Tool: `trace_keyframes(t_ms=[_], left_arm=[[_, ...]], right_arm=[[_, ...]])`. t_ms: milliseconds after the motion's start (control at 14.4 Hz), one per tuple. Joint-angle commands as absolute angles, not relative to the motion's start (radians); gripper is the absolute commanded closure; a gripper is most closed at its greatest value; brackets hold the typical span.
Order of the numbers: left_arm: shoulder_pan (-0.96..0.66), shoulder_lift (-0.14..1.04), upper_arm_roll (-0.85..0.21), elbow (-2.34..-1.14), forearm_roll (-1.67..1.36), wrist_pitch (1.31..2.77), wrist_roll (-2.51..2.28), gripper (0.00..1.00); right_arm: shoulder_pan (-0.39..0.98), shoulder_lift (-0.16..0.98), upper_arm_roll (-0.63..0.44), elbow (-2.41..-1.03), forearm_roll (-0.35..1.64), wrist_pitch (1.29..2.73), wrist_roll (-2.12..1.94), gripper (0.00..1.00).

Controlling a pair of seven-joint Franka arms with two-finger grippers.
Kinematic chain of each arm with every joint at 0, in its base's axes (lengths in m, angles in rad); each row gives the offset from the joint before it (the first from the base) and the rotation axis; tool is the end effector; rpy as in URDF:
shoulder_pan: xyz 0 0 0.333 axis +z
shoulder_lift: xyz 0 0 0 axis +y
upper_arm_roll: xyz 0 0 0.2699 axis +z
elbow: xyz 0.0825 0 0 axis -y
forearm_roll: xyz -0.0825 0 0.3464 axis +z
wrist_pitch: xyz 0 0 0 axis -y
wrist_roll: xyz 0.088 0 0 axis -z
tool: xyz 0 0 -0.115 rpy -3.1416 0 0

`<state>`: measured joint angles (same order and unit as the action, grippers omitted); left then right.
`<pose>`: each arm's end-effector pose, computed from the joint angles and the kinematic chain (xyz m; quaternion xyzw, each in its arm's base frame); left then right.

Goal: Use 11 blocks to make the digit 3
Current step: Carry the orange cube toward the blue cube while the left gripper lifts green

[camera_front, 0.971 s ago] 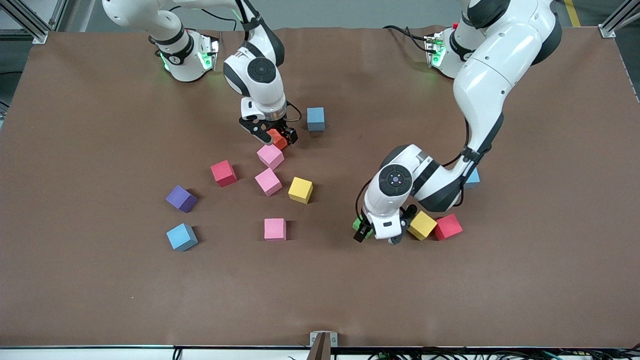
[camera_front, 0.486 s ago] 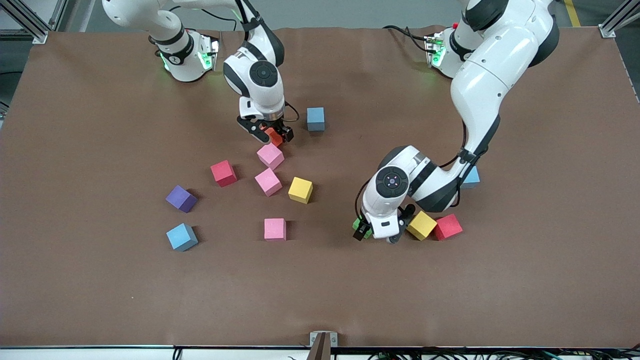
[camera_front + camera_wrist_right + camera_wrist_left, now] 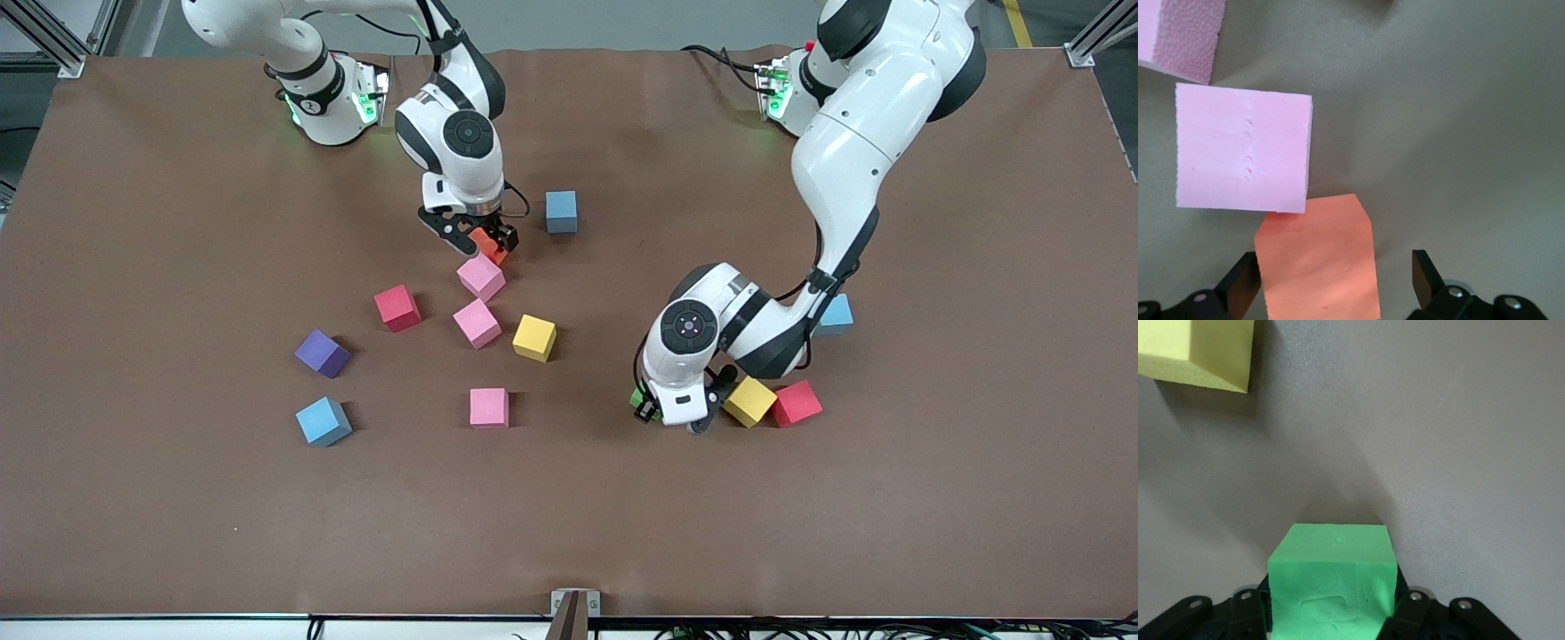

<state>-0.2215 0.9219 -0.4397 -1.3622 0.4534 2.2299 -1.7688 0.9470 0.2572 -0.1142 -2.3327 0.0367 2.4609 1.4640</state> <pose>0.5740 -0.3534 0.1854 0.8782 0.4777 0.0152 0.0162 0.3197 0.3485 0.1967 0.9442 -0.3231 -0.0224 0.0595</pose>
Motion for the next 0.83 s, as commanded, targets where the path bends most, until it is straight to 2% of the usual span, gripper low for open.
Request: trace_keyframes(t_ms=[0, 347, 624, 763], left_arm=[[-0.219, 0.890, -0.434, -1.382, 0.436, 2.223, -1.827, 0.68], [-0.207, 0.688, -0.465, -1.638, 0.434, 2.221, -2.060, 0.69], [-0.177, 0.566, -0.550, -1.850, 0.423, 2.227, -2.305, 0.69], [-0.152, 0.536, -0.609, -1.928, 0.423, 2.244, -2.454, 0.68]], right_arm=[[0.953, 0.236, -0.121, -2.350, 0.041, 2.485, 1.448, 0.00], [0.953, 0.242, -0.121, -2.365, 0.041, 2.537, 1.448, 0.00], [0.954, 0.258, -0.121, -2.401, 0.038, 2.632, 1.447, 0.00], [0.954, 0.264, -0.121, -2.401, 0.038, 2.637, 1.448, 0.07]])
